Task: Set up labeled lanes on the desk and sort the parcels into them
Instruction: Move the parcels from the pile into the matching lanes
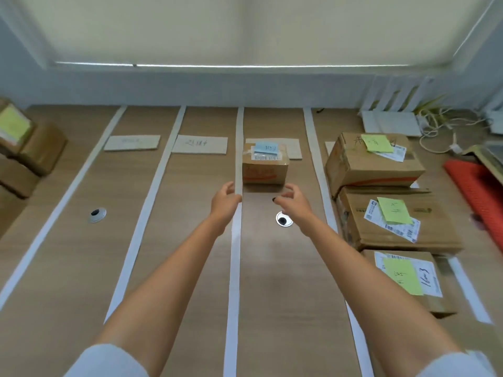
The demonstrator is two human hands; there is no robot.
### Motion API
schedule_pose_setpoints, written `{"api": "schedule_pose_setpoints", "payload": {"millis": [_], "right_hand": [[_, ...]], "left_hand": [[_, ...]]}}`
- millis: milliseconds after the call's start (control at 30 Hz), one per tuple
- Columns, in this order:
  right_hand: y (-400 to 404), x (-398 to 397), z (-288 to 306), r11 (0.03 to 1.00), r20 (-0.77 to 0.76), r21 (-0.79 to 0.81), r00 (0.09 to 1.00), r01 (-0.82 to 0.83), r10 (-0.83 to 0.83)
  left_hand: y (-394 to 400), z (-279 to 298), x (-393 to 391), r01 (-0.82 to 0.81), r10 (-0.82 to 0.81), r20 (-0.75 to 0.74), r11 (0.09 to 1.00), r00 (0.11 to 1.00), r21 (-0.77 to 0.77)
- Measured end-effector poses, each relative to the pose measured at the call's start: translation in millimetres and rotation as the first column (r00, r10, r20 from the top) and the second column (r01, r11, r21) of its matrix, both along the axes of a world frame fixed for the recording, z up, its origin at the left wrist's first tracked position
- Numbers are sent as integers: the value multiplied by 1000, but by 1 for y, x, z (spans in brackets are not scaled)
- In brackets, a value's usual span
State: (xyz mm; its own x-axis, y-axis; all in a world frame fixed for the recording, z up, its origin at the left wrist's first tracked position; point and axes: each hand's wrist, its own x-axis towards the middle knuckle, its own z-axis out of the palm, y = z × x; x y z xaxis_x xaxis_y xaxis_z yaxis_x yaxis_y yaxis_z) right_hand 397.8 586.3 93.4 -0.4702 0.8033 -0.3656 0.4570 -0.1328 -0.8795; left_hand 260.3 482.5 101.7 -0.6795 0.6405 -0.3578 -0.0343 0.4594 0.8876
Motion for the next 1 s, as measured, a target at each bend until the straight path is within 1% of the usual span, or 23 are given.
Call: {"api": "schedule_pose_setpoints", "payload": {"millis": [167, 367, 533, 633, 733, 867, 1000], "right_hand": [[-51, 3, 29, 997, -12, 50, 998, -58, 59], [-109, -7, 65, 986, -48, 152, 995, -76, 84], [-168, -37, 87, 969, -71, 235, 993, -76, 95], [-214, -62, 97, 956, -122, 292, 990, -25, 63], [-261, -84, 103, 941, -152, 337, 985, -23, 78], [-313, -108, 110, 939, -158, 343, 983, -39, 98], [-338, -134, 116, 919, -132, 388, 983, -66, 126]], "left_hand": [[-40, 27, 19, -2, 4, -26, 998, 1000, 68], [-91, 54, 18, 65, -47, -109, 984, 993, 165], [-152, 80, -15, 103, -65, -164, 966, 984, 235], [-199, 92, -43, 163, -116, -197, 956, 973, 244], [-244, 101, -71, 197, -141, -229, 949, 963, 247], [-293, 108, -99, 214, -157, -235, 947, 959, 241], [-324, 114, -121, 214, -139, -261, 934, 955, 285]]}}
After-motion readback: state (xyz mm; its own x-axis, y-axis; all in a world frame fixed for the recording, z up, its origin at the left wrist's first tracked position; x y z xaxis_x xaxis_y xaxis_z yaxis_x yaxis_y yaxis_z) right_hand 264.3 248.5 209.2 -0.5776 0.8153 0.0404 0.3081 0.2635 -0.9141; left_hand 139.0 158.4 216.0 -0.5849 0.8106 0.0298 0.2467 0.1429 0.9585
